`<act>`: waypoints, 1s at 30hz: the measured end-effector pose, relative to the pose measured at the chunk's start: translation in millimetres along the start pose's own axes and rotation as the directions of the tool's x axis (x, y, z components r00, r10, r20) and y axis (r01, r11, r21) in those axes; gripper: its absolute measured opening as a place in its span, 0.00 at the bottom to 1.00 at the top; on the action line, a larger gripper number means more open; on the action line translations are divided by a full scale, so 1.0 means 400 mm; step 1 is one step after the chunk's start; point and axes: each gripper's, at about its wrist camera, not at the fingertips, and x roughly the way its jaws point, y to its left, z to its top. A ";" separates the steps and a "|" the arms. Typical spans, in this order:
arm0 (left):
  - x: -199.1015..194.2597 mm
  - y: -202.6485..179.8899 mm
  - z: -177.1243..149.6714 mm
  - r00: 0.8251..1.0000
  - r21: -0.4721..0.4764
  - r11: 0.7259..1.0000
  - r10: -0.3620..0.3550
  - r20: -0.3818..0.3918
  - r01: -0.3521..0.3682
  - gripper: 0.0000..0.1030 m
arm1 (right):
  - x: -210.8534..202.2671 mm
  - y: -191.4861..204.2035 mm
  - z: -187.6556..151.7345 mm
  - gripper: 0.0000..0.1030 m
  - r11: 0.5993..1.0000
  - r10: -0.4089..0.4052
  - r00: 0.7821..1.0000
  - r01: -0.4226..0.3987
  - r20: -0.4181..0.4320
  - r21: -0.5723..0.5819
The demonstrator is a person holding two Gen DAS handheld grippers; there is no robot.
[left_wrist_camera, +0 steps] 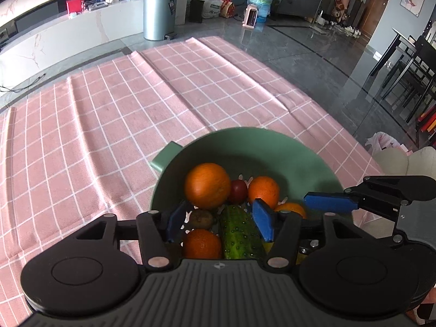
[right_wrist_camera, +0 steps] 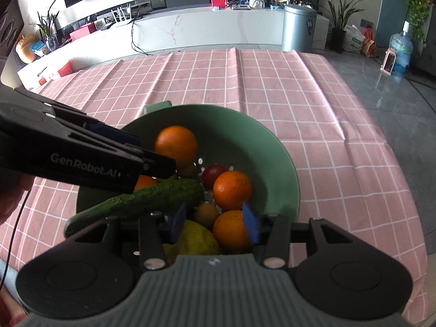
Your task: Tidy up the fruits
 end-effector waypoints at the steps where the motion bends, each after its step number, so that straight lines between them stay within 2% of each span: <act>1: -0.017 -0.003 0.002 1.000 0.004 1.000 0.003 0.013 -0.003 0.66 | -0.012 0.004 0.002 0.47 1.000 -0.007 1.000 0.007 0.009 -0.006; 3: -0.052 -0.010 0.004 0.999 0.012 1.000 0.012 0.043 -0.013 0.66 | -0.042 0.012 0.009 0.55 1.000 -0.022 0.999 0.023 0.038 -0.016; 5: -0.092 -0.015 0.001 0.996 0.014 1.000 0.024 0.081 -0.025 0.67 | -0.077 0.021 0.015 0.58 0.999 -0.033 0.997 0.035 0.072 -0.022; 9: -0.188 -0.023 -0.015 0.984 0.007 0.999 0.051 0.171 -0.053 0.68 | -0.156 0.041 0.025 0.70 0.998 -0.056 0.987 0.059 0.154 -0.012; 12: -0.260 -0.032 -0.030 0.969 0.011 0.996 0.079 0.232 -0.084 0.68 | -0.224 0.063 0.030 0.71 0.997 -0.072 0.971 0.073 0.226 0.008; 16: -0.360 -0.052 -0.063 0.933 0.019 0.990 0.123 0.337 -0.137 0.75 | -0.311 0.091 0.022 0.75 0.996 -0.085 0.944 0.068 0.319 0.065; 20: -0.430 -0.071 -0.117 0.891 0.000 0.988 0.140 0.432 -0.155 0.75 | -0.378 0.124 -0.003 0.80 0.992 -0.098 0.918 0.059 0.385 0.111; 26: -0.482 -0.085 -0.183 0.853 -0.041 0.979 0.192 0.485 -0.198 0.75 | -0.447 0.183 -0.067 0.89 0.987 -0.122 0.873 0.058 0.472 0.149; 30: -0.492 -0.096 -0.220 0.815 -0.049 0.966 0.241 0.527 -0.253 0.81 | -0.474 0.216 -0.117 0.92 0.982 -0.150 0.840 0.064 0.521 0.179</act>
